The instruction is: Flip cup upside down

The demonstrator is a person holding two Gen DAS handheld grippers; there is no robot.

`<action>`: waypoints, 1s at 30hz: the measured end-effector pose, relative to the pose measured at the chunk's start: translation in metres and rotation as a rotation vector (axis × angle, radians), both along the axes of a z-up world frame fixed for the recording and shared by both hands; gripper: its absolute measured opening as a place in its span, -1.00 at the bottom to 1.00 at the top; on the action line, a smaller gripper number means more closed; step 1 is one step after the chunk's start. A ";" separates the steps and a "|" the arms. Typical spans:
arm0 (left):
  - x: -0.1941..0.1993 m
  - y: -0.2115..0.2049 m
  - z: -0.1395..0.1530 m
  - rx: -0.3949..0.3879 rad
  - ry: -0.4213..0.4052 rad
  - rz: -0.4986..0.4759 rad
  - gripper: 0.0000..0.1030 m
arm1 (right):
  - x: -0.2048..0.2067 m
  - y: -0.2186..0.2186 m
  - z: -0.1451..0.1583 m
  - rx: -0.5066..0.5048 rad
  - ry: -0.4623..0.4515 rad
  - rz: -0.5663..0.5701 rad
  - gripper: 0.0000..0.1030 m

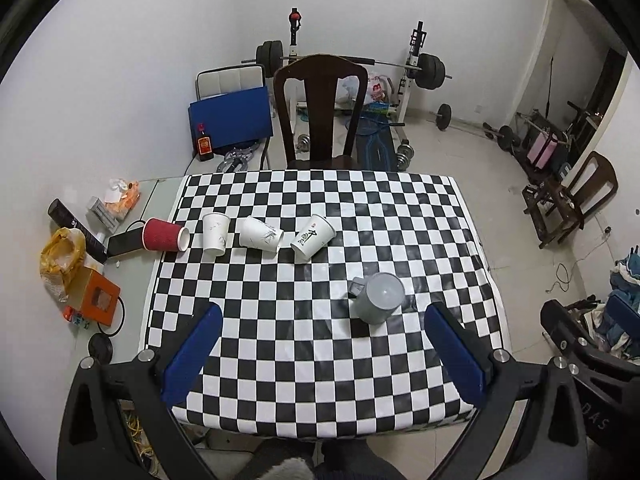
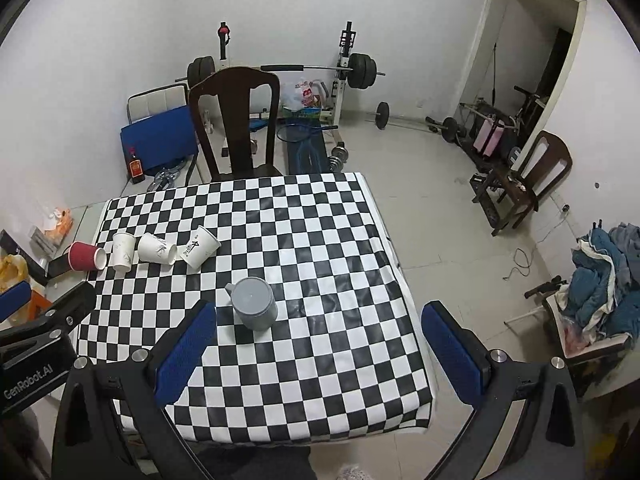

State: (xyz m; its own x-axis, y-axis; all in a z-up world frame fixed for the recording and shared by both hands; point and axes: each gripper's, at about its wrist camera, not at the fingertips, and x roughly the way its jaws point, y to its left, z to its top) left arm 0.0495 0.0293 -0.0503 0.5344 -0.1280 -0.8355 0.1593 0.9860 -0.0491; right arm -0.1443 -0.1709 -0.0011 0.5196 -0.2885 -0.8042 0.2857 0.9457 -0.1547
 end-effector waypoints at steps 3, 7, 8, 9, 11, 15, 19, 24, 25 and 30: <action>-0.003 0.000 0.004 0.009 0.002 0.004 1.00 | -0.005 0.000 0.007 0.012 0.002 0.002 1.00; -0.006 0.002 0.006 0.016 0.009 0.006 1.00 | -0.007 0.000 0.011 0.008 0.009 -0.001 1.00; -0.006 0.002 0.006 0.017 0.008 0.008 1.00 | -0.008 0.000 0.012 0.011 0.008 -0.001 1.00; -0.006 0.003 0.005 0.011 0.013 0.010 1.00 | -0.009 0.000 0.013 0.005 0.007 -0.001 1.00; -0.007 0.004 0.005 0.006 0.019 0.011 1.00 | -0.009 0.001 0.013 -0.006 0.009 0.000 1.00; -0.009 0.008 0.005 0.026 0.015 0.016 1.00 | -0.009 0.002 0.013 -0.006 0.010 0.004 1.00; -0.010 0.010 0.003 0.045 0.022 0.025 1.00 | -0.008 0.003 0.013 -0.007 0.011 0.003 1.00; -0.010 0.008 0.001 0.060 0.034 0.020 1.00 | -0.006 0.005 0.008 0.002 0.021 0.015 1.00; -0.009 0.007 0.001 0.061 0.033 0.021 1.00 | -0.007 0.005 0.007 0.005 0.023 0.017 1.00; -0.009 0.007 0.001 0.060 0.033 0.020 1.00 | -0.004 0.003 0.001 0.018 0.037 0.026 1.00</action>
State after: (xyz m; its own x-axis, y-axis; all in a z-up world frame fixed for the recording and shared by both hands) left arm 0.0407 0.0359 -0.0498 0.5087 -0.0661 -0.8584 0.1384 0.9904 0.0058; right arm -0.1485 -0.1682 -0.0001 0.4963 -0.2606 -0.8281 0.2554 0.9555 -0.1477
